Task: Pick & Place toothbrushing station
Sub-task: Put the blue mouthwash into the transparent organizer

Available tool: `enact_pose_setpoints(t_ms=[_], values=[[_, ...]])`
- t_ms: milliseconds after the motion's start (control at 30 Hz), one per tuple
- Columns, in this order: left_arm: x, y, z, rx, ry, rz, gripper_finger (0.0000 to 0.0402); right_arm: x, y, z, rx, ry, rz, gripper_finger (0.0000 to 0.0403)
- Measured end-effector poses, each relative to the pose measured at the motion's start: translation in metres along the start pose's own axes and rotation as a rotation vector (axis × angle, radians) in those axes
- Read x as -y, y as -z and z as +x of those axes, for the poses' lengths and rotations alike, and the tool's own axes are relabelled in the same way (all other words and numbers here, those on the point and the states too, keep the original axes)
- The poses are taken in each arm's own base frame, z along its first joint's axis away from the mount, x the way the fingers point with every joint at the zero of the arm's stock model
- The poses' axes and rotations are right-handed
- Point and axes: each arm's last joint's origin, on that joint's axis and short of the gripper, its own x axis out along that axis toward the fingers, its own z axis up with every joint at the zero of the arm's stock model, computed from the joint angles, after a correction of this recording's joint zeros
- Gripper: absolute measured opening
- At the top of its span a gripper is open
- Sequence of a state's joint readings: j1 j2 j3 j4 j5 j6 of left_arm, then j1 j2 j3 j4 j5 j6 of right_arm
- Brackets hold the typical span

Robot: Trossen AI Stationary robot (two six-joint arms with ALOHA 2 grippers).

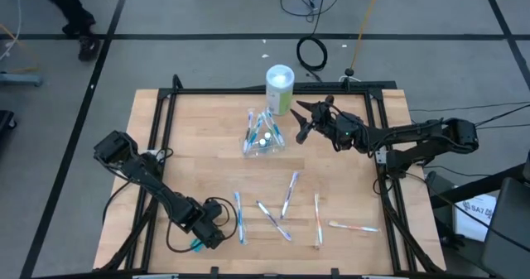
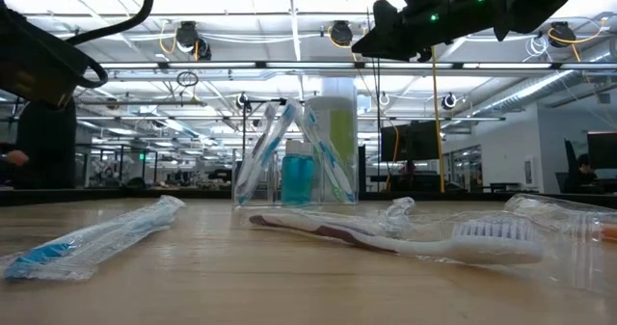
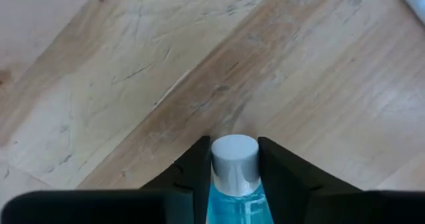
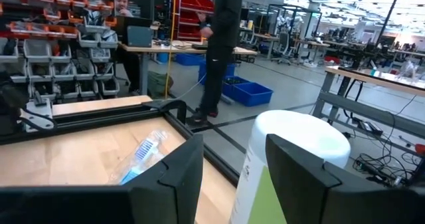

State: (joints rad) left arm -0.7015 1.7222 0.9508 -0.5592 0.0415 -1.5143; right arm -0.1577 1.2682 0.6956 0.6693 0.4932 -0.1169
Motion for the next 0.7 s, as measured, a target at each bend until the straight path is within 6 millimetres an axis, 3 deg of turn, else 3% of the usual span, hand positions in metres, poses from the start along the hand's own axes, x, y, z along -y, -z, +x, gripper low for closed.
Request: enact_pose_setpoints(t_ms=[367,533,700], values=[[0.002,-0.017,-0.008,0.049,0.047,-0.038,0.0108,0.000,0.000,0.000,0.000,-0.001,0.000,0.0155],[0.001,-0.033,-0.031,0.119,0.122,0.009,0.0105,0.000,0.000,0.000,0.000,-0.001,0.000,0.0155],[-0.005,-0.060,-0.064,0.376,0.162,0.082,0.0105,-0.001,0.000,0.000,-0.005,-0.003,0.005,0.0155]])
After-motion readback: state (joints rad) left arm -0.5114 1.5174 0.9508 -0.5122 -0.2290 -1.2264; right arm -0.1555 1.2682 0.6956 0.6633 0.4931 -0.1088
